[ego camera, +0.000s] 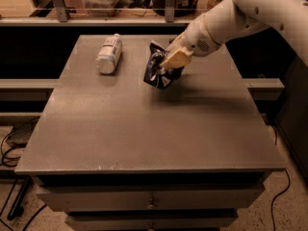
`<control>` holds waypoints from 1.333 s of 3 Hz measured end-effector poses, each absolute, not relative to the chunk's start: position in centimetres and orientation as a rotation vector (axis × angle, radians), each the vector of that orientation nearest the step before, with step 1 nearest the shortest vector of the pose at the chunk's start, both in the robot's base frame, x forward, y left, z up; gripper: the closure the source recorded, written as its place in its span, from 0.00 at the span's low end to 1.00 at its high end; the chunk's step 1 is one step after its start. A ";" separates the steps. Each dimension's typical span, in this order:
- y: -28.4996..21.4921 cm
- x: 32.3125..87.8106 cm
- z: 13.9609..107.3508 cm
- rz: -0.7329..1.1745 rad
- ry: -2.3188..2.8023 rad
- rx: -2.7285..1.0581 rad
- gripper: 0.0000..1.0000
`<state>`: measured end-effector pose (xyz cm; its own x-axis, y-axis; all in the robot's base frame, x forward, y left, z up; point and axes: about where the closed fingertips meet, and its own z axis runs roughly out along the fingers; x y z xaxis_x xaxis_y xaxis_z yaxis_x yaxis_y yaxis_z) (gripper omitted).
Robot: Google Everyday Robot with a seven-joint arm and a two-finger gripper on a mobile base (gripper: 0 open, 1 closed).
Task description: Move blue chip bag near blue plastic bottle
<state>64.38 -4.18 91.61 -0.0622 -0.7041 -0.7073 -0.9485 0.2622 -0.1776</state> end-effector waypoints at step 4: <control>7.3 70.5 91.1 0.620 1.653 -1.248 0.36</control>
Offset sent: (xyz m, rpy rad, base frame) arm 0.0626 0.0912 0.0012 0.2641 -0.1307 -0.0649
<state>70.55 7.27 91.10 -0.0380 -0.4490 -0.8927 -0.9253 0.3532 -0.1382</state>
